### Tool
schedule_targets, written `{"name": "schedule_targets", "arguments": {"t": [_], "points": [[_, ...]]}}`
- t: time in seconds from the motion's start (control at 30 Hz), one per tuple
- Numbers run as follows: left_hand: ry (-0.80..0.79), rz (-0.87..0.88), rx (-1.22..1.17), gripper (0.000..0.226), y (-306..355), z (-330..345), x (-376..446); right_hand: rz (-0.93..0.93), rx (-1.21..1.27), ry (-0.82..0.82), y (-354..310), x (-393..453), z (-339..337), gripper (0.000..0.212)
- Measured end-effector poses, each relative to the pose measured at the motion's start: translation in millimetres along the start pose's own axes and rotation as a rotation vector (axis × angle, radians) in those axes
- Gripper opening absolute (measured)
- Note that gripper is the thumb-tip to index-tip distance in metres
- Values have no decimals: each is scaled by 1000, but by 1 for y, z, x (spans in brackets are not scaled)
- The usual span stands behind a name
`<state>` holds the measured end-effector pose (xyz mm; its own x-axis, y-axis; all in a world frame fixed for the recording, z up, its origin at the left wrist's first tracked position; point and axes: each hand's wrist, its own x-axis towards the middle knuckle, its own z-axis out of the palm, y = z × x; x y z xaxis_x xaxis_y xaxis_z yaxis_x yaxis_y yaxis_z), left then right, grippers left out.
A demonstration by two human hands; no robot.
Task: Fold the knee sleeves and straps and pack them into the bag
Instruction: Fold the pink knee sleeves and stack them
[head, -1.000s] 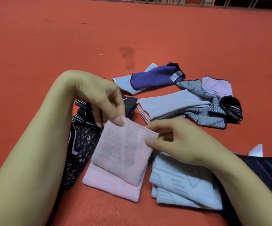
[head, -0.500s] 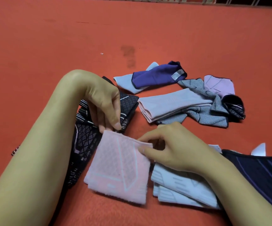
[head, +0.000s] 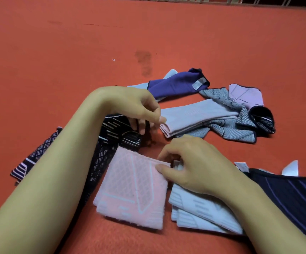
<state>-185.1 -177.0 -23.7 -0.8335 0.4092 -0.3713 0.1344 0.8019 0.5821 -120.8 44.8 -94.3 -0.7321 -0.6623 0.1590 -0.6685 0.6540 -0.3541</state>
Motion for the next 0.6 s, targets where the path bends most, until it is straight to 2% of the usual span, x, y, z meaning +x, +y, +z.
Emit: {"name": "schedule_targets", "arguments": {"t": [0.1,0.23,0.33,0.4,0.5,0.6], "points": [[167,34,97,31,-7,7,15,46,65,23,9,2,-6,33],[325,177,103,14,-15,15,31,152,69,141,29,2,-23,19],[250,218,219,47,-25,24,42,274,50,178,49,-3,-34,16],[218,209,282,55,-28,32,47,326,29,191,59,-3,-34,15],[273,214,262,45,-30,35,50,365,39,173,64,0,-27,15],[344,218,202,20,-29,34,46,374,66,182,64,2,-24,15]]}}
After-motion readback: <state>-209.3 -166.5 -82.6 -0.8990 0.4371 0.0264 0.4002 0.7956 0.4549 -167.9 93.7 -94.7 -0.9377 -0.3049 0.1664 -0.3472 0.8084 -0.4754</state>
